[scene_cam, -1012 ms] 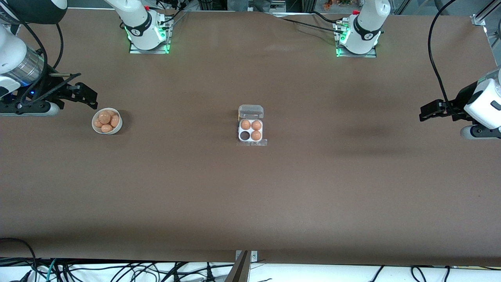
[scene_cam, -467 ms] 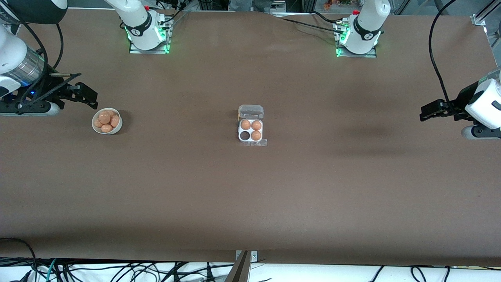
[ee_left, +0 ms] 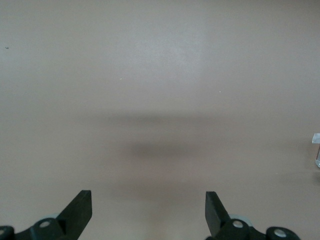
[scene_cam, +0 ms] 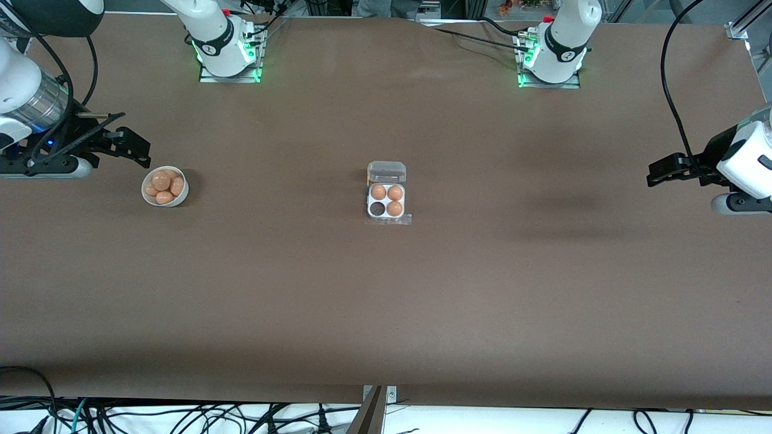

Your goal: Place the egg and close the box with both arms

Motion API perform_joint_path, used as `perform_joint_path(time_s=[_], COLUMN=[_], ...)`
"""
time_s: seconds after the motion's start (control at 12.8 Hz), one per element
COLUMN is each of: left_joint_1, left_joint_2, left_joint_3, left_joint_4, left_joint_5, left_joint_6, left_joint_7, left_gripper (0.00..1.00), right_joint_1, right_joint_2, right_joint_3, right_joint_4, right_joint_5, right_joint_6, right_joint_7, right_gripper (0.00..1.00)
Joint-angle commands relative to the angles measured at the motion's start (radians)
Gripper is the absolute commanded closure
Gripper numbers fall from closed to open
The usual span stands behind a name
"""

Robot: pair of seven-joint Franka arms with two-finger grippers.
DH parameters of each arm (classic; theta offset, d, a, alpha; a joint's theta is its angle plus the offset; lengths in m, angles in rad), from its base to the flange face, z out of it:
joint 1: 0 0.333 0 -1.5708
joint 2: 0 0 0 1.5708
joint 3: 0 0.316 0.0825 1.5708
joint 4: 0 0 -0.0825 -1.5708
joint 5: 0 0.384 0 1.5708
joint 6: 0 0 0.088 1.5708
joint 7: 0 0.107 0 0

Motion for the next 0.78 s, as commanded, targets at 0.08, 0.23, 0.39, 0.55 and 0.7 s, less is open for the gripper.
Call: perform_joint_path(time_s=[0.08, 0.23, 0.39, 0.55, 0.7], left_joint_1=[0.001, -0.005, -0.010, -0.008, -0.007], left_joint_2=[0.009, 0.013, 0.026, 0.027, 0.029], left_joint_3=[-0.001, -0.001, -0.001, -0.001, -0.001], left_joint_4=[0.028, 0.026, 0.026, 0.026, 0.026], left_joint_5=[-0.013, -0.013, -0.013, -0.012, -0.013], left_joint_6=[-0.006, -0.004, 0.005, 0.016, 0.016], left_joint_7=[0.018, 0.017, 0.015, 0.017, 0.018], left_gripper=[0.00, 0.00, 0.00, 0.00, 0.00], right_joint_1=[-0.002, -0.002, -0.002, -0.002, -0.002], right_joint_2=[-0.017, -0.016, -0.016, -0.016, -0.011], right_joint_3=[0.004, 0.004, 0.004, 0.004, 0.004], right_joint_4=[-0.008, -0.008, -0.008, -0.008, -0.010], right_joint_5=[-0.016, -0.016, -0.016, -0.016, -0.016], right_joint_6=[-0.009, -0.009, -0.009, -0.009, -0.011], right_joint_7=[0.003, 0.003, 0.003, 0.003, -0.010], right_gripper=[0.00, 0.00, 0.00, 0.00, 0.00])
